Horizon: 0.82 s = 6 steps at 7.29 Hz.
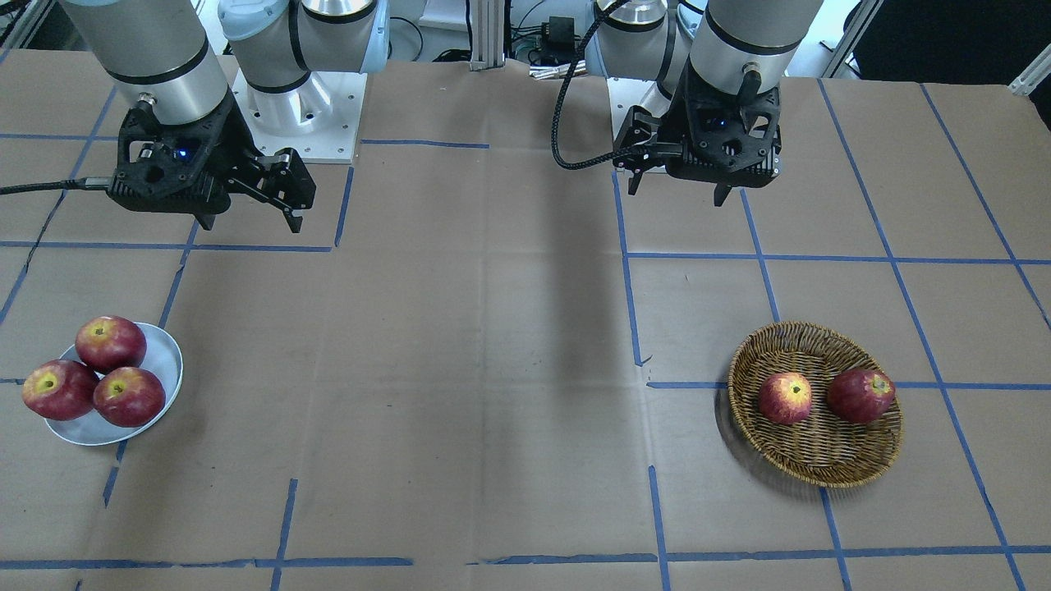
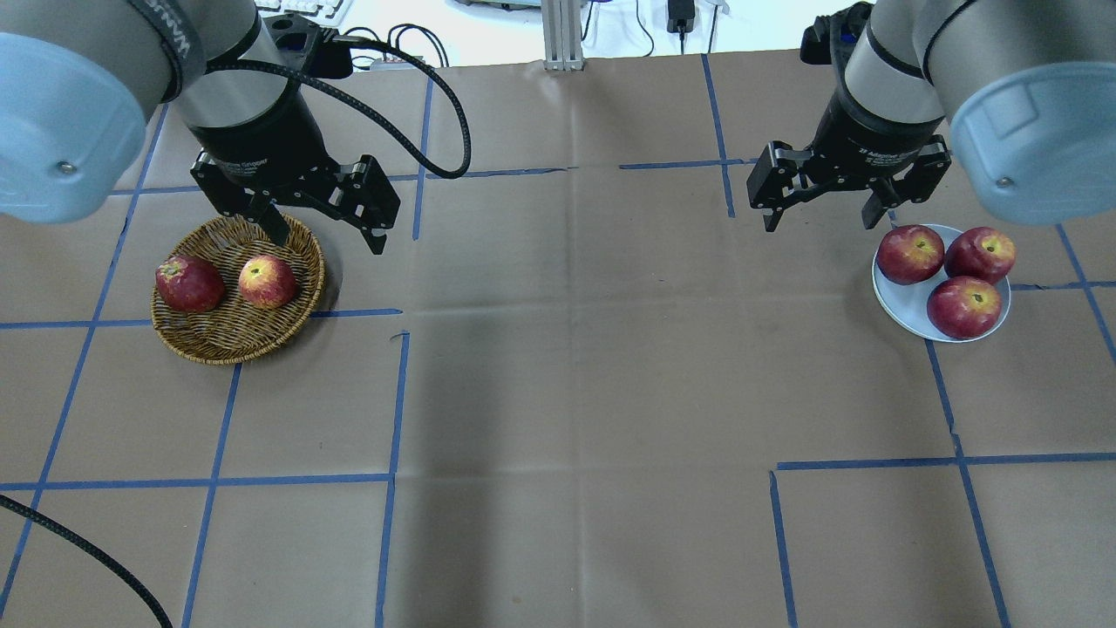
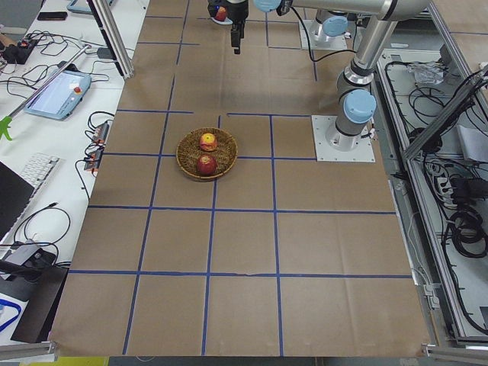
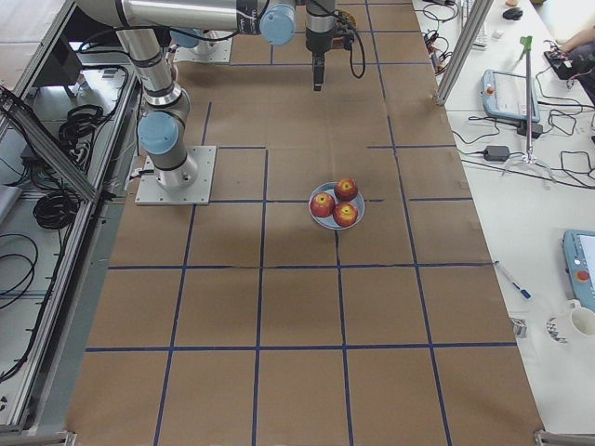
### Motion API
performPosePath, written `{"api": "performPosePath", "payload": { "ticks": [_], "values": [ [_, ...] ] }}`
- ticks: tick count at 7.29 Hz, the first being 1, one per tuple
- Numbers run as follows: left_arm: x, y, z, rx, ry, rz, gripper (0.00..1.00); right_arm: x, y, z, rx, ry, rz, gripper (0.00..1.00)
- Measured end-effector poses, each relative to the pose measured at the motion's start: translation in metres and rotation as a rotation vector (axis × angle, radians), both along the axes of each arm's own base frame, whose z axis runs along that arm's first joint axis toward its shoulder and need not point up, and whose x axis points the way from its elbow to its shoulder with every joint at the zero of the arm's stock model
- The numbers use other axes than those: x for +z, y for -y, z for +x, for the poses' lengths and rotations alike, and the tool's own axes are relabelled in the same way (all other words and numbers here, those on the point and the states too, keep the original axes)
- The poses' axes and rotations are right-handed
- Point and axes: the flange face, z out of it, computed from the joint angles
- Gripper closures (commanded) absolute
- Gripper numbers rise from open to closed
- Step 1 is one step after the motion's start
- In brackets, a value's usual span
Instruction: Transfer apple from basket to plate
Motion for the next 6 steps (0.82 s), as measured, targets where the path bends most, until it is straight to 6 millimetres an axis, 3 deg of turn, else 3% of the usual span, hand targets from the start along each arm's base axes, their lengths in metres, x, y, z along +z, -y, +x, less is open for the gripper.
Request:
{"api": "performPosePath", "payload": {
  "ticks": [6],
  "values": [
    [-0.002,-0.0014,0.0027,0.004,0.003,0.003,0.01,0.0,0.0,0.0,0.0,0.0,0.0,0.0]
  ]
}}
